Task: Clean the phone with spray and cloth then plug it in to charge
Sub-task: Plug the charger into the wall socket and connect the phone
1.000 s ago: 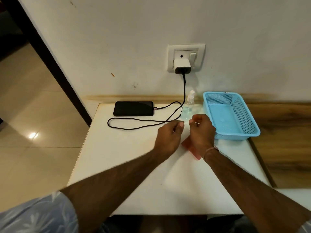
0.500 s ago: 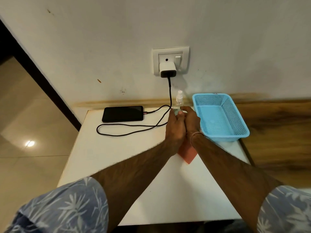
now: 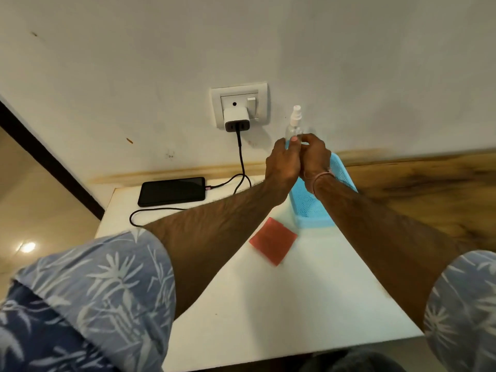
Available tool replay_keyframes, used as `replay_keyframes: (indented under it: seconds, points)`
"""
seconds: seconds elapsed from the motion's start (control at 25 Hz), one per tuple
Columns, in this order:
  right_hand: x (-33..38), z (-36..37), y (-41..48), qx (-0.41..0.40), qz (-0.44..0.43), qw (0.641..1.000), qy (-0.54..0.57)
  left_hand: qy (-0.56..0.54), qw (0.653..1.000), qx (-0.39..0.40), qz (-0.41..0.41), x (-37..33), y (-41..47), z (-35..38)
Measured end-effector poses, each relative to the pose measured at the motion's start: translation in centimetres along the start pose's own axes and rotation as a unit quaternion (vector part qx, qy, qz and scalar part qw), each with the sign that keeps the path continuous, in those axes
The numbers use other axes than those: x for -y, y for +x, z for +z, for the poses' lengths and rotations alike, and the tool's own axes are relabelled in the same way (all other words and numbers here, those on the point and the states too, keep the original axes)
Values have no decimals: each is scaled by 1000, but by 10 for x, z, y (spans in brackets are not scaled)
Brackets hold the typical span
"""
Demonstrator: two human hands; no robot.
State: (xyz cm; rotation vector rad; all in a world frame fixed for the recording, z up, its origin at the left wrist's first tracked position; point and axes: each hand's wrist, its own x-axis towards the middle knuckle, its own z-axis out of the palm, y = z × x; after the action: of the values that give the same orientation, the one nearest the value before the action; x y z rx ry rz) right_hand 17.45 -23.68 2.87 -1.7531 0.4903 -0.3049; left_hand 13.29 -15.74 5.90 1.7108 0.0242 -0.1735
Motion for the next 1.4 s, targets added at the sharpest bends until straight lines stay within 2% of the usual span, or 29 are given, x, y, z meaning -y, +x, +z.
replay_keyframes:
  seconds: [0.12,0.2,0.28,0.44,0.72,0.84,0.92,1.0,1.12,1.2,1.28,1.4]
  points:
    - [-26,-3,17,7,13,997,-75,61,998,-9,-31,11,13,7]
    - [-20,-6,0,8,5,992,-124,153,987,-25,-33,19,22,7]
    - [-28,-5,-2,10,-11,992,-127,225,973,-38,-36,27,29,5]
    - [-47,-1,0,15,-30,991,-133,217,975,-28,-37,44,29,1]
    - [-53,-2,0,23,6,995,-94,205,978,-17,-27,55,27,7]
    - [-50,-4,-5,38,9,991,-132,188,982,-31,17,58,20,-1]
    - [-49,-7,-7,27,7,985,-169,228,971,-44,48,64,7,-14]
    - [-46,-13,-12,10,2,983,-185,300,953,-27,43,74,-10,-31]
    - [-42,-20,-30,-7,-37,980,-195,431,901,46,4,90,-41,-51]
    - [-42,-23,-49,-29,-86,971,-223,481,874,65,-3,97,-55,-56]
    - [-46,-25,-65,-61,-151,945,-282,483,873,63,-7,101,-59,-54]
    - [-48,-27,-84,-76,-216,915,-333,436,898,41,-48,100,-56,-52]
